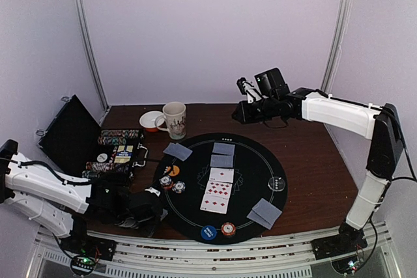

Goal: Distribute texas hold em gaming equipment
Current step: Place the face-down deck piles at the center of the board.

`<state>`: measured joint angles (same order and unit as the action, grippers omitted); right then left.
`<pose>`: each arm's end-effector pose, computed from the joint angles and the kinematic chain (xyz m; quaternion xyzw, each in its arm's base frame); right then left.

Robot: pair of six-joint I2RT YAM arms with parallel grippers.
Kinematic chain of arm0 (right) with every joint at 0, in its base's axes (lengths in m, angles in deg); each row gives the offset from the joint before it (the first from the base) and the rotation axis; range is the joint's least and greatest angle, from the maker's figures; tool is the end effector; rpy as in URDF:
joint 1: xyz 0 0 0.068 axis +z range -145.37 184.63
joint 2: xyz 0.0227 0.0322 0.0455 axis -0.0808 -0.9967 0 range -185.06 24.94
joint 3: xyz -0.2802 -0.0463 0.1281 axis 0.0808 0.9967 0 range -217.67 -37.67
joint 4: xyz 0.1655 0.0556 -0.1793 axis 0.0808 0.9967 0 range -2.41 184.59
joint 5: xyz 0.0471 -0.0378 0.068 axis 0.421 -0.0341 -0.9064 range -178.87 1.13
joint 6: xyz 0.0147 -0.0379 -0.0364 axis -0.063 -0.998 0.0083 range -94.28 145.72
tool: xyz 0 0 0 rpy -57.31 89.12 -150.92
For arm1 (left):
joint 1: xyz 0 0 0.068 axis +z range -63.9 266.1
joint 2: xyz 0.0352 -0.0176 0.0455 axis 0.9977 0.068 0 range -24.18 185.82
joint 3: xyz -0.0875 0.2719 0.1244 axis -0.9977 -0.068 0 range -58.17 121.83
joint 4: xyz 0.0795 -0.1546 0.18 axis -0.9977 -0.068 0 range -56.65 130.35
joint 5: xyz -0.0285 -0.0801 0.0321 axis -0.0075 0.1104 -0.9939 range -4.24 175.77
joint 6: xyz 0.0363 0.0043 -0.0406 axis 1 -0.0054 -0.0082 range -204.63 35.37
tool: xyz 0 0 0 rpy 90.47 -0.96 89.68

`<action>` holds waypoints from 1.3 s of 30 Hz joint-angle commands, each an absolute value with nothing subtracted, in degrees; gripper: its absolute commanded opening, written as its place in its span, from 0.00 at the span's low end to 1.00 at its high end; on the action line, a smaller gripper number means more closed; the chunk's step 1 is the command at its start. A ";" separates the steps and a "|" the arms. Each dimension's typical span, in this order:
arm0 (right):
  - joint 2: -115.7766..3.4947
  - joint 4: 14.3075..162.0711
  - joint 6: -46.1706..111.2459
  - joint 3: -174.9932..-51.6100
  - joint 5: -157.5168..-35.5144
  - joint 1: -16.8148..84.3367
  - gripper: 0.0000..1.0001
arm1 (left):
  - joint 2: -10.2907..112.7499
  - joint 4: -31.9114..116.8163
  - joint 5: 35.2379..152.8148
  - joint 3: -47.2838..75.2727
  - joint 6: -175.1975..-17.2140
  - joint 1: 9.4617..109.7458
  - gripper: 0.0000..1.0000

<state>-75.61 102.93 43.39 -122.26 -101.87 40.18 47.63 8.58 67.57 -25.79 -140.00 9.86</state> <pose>0.3287 0.2450 0.3489 -0.1894 0.8469 0.3064 0.3913 0.0535 -0.1703 0.1976 0.1510 0.9627 -0.0832 0.2084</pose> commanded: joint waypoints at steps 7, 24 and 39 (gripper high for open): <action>-72.44 101.92 42.64 -119.54 -102.70 38.96 0.13 | 38.59 3.87 64.14 -30.72 -155.66 9.64 0.40; -71.56 101.76 43.14 -119.13 -102.45 38.60 0.15 | 45.39 10.16 63.51 -31.84 -155.65 9.64 0.63; -70.64 101.83 43.00 -119.58 -103.40 37.33 0.62 | 42.72 4.75 61.97 -27.43 -151.30 9.64 0.98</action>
